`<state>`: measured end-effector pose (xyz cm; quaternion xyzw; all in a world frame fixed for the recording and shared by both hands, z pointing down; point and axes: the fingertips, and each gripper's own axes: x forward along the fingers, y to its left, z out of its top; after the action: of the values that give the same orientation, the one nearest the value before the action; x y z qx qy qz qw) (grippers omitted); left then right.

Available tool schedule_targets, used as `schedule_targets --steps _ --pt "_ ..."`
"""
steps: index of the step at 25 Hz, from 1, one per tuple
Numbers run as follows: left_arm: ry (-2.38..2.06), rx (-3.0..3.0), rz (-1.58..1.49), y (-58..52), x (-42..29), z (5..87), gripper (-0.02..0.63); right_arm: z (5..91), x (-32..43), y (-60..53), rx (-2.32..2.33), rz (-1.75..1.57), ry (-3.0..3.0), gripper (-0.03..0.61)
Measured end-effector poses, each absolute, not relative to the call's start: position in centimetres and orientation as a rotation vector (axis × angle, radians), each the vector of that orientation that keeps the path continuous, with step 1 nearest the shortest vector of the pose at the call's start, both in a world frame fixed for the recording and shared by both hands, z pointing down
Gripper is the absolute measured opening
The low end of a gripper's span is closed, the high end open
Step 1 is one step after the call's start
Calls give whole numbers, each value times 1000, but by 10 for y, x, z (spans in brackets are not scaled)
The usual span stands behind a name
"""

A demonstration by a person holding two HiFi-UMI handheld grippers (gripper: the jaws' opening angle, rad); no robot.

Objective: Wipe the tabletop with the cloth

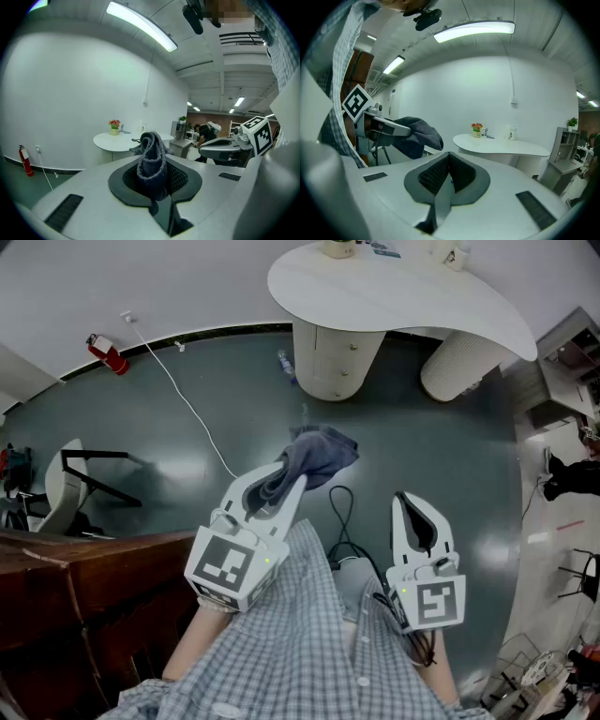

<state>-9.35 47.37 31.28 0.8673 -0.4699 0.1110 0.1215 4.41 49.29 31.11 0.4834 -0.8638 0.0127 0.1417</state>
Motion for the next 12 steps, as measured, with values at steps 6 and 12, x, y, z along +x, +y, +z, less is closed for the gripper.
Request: schedule_targets --steps 6,12 --pt "-1361 2569 295 474 -92 314 57 316 48 491 1395 55 -2456 8" --pt "-1369 2565 285 472 -96 314 57 318 49 492 1398 82 -2452 9"
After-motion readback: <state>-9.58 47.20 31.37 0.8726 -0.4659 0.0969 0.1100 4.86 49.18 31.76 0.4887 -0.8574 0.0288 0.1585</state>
